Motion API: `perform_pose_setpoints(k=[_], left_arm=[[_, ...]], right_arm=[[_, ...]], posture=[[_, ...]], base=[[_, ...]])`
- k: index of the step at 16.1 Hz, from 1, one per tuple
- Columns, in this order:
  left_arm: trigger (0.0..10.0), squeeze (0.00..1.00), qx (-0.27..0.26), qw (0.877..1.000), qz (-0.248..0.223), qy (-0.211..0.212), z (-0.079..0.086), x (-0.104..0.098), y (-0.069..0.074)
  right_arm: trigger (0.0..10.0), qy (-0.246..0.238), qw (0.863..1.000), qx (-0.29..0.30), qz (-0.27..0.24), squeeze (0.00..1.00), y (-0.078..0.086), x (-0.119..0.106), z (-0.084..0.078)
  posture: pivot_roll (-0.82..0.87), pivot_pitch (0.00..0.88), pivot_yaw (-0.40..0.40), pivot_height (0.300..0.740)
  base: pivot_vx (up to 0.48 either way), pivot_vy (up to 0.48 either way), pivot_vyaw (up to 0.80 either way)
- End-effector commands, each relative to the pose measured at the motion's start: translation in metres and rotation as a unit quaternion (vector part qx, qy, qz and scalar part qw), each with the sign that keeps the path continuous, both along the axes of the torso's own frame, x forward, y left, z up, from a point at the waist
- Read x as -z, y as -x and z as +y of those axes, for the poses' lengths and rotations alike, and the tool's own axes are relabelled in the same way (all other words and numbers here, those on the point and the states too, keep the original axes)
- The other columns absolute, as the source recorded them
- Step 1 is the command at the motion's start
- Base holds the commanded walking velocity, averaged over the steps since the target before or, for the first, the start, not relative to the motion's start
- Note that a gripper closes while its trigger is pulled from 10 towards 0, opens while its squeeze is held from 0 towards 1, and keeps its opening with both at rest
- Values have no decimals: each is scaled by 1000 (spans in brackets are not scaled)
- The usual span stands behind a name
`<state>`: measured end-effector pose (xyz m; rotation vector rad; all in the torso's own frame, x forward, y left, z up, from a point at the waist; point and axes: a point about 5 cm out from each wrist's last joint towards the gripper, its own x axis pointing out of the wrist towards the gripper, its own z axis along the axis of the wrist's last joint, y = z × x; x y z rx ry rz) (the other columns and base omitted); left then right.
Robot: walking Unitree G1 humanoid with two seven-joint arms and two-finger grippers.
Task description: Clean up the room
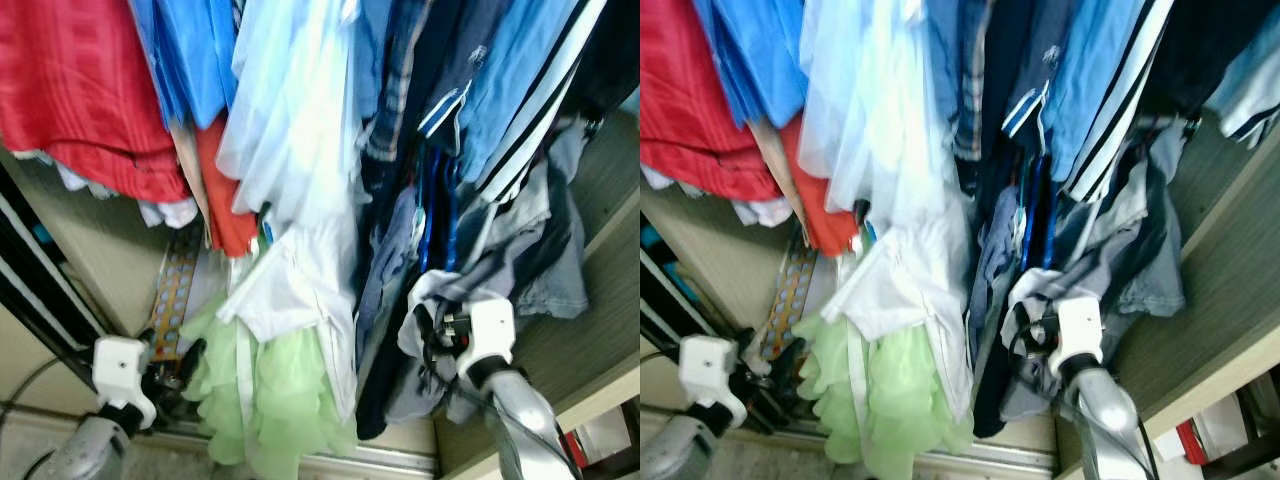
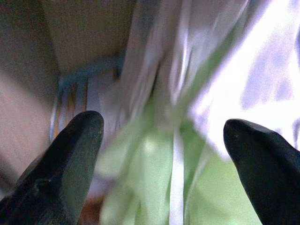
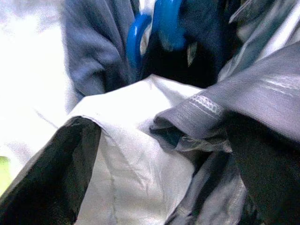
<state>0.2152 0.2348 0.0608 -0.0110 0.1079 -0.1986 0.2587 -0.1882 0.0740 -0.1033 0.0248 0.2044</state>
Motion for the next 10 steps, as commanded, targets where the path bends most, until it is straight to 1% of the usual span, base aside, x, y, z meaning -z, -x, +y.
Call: perform_pose_setpoints(k=[1,2,3,4,5,6,7,8,9,10], left_arm=[[10000,0,-2,1000,-16,0,4,-13,-2],[10000,0,-11,1000,-10,-3,7,-20,0],[10000,0,-13,1000,-2,-5,7,-23,-1],[10000,0,-6,1000,19,1,3,-17,0],[10000,0,13,999,31,0,-3,-13,2],[10000,0,22,999,40,5,-8,-11,1],[10000,0,24,999,40,14,-12,-12,-1],[10000,0,41,998,42,14,-18,-12,0],[10000,0,65,997,36,-5,-25,-15,1],[10000,0,68,997,37,-7,-26,-16,1]], right_arm=[[10000,12,1000,-13,-22,0,3,-16,0],[10000,29,999,-14,-16,0,17,-23,-4],[10000,45,999,-6,-2,0,25,-23,-9],[10000,63,997,5,36,0,34,-10,-17],[10000,33,995,51,79,0,38,0,-28],[10000,6,989,97,109,0,40,6,-36],[10000,20,988,115,104,0,39,3,-37],[10000,48,990,99,86,0,37,-3,-32],[10000,64,988,82,110,0,37,-3,-26],[10000,53,989,67,120,0,37,-2,-24]], posture=[[96,23,-9,740],[95,28,-9,740],[95,37,-9,740],[89,41,-11,740],[83,44,-12,740],[76,45,-12,740],[77,42,-17,740],[77,34,-25,740],[82,17,-38,740],[82,17,-38,740]], base=[[0,0,0],[0,0,0],[0,0,0],[0,0,0],[0,0,0],[0,0,0],[0,0,0],[0,0,0],[0,0,0],[0,0,0]])
